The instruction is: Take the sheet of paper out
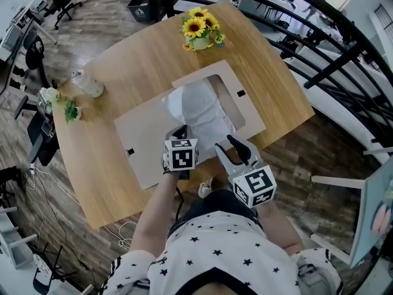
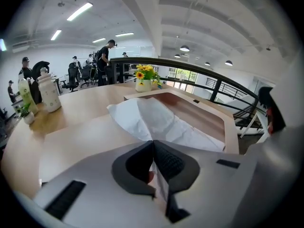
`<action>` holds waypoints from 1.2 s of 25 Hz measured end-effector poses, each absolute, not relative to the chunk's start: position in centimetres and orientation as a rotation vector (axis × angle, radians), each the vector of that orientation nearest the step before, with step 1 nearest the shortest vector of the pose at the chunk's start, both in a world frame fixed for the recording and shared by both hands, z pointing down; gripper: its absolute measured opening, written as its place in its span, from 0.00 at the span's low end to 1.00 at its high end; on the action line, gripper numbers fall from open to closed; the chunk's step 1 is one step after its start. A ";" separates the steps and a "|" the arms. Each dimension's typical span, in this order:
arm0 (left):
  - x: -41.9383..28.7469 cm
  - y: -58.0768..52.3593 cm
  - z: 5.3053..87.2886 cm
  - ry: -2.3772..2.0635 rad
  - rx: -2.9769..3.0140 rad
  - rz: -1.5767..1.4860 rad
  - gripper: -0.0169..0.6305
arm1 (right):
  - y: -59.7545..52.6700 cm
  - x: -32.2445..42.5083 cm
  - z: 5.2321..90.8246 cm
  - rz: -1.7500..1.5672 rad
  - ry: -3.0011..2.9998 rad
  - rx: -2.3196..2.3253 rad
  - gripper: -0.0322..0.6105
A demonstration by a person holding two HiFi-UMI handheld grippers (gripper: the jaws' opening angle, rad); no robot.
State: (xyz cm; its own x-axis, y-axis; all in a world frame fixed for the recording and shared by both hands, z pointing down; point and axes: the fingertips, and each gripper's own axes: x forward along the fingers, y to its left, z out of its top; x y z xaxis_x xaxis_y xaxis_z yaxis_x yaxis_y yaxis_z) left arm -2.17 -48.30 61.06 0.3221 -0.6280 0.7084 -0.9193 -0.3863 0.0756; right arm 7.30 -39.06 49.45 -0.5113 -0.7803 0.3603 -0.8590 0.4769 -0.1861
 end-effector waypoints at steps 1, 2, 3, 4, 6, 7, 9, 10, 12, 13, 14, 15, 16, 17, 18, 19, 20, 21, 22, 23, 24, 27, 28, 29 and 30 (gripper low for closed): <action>-2.6 -47.8 60.8 -1.372 2.124 0.815 0.04 | -38.6 7.1 49.3 0.506 -2.502 1.413 0.29; -2.9 -47.4 60.5 -1.382 2.126 0.808 0.04 | -38.1 6.9 49.2 0.502 -2.505 1.416 0.29; -3.3 -46.9 60.2 -1.392 2.131 0.803 0.04 | -37.6 6.7 49.0 0.497 -2.508 1.418 0.29; -3.6 -46.4 59.8 -1.403 2.136 0.797 0.04 | -37.1 6.5 48.9 0.490 -2.511 1.420 0.29; -4.3 -45.3 59.1 -1.423 2.144 0.782 0.04 | -36.1 6.1 48.5 0.472 -2.514 1.421 0.29; -4.6 -44.8 58.8 -1.431 2.147 0.773 0.04 | -35.6 5.9 48.3 0.463 -2.515 1.421 0.29; -5.2 -43.7 58.1 -1.448 2.154 0.754 0.04 | -34.6 5.5 48.0 0.448 -2.517 1.423 0.29; -5.5 -43.2 57.8 -1.456 2.158 0.743 0.04 | -34.1 5.3 47.9 0.441 -2.517 1.425 0.29; -6.1 -42.1 57.2 -1.471 2.164 0.718 0.04 | -32.9 4.9 47.7 0.427 -2.516 1.431 0.29; -6.4 -41.4 56.9 -1.477 2.165 0.704 0.04 | -32.3 4.7 47.5 0.418 -2.514 1.436 0.29; -6.7 -40.8 56.5 -1.480 2.167 0.688 0.04 | -31.7 4.4 47.4 0.411 -2.513 1.442 0.29; -7.1 -40.1 56.2 -1.484 2.170 0.669 0.04 | -31.0 4.2 47.3 0.404 -2.512 1.448 0.29; -7.4 -39.5 55.8 -1.487 2.175 0.651 0.04 | -30.3 3.9 47.2 0.398 -2.512 1.454 0.29; -7.7 -38.8 55.4 -1.491 2.180 0.633 0.04 | -29.6 3.6 47.1 0.392 -2.512 1.459 0.29; -7.9 -38.1 55.0 -1.493 2.185 0.619 0.04 | -28.9 3.4 47.1 0.386 -2.510 1.464 0.28; -8.2 -37.4 54.7 -1.496 2.190 0.605 0.04 | -28.2 3.1 47.0 0.378 -2.506 1.469 0.27; -8.4 -36.6 54.4 -1.498 2.196 0.592 0.04 | -27.5 3.0 47.0 0.371 -2.502 1.474 0.27; -8.6 -35.9 54.1 -1.501 2.201 0.578 0.04 | -26.8 2.8 47.0 0.365 -2.500 1.478 0.26; -8.8 -35.1 53.8 -1.504 2.206 0.564 0.04 | -26.2 2.7 46.9 0.358 -2.500 1.480 0.26; -9.1 -34.3 53.5 -1.507 2.210 0.548 0.04 | -25.5 2.4 46.9 0.352 -2.501 1.482 0.26; -9.4 -33.5 53.2 -1.510 2.213 0.533 0.04 | -24.8 2.2 46.9 0.346 -2.503 1.482 0.25; -10.5 -30.8 52.5 -1.525 2.221 0.492 0.04 | -22.7 1.3 46.8 0.327 -2.504 1.480 0.25; -10.9 -29.9 52.2 -1.530 2.223 0.479 0.04 | -22.0 1.1 46.7 0.321 -2.503 1.481 0.25; -11.3 -29.1 51.9 -1.535 2.225 0.463 0.04 | -21.3 1.0 46.7 0.316 -2.502 1.482 0.24; -11.6 -28.3 51.5 -1.537 2.227 0.445 0.04 | -20.7 0.9 46.6 0.311 -2.502 1.485 0.22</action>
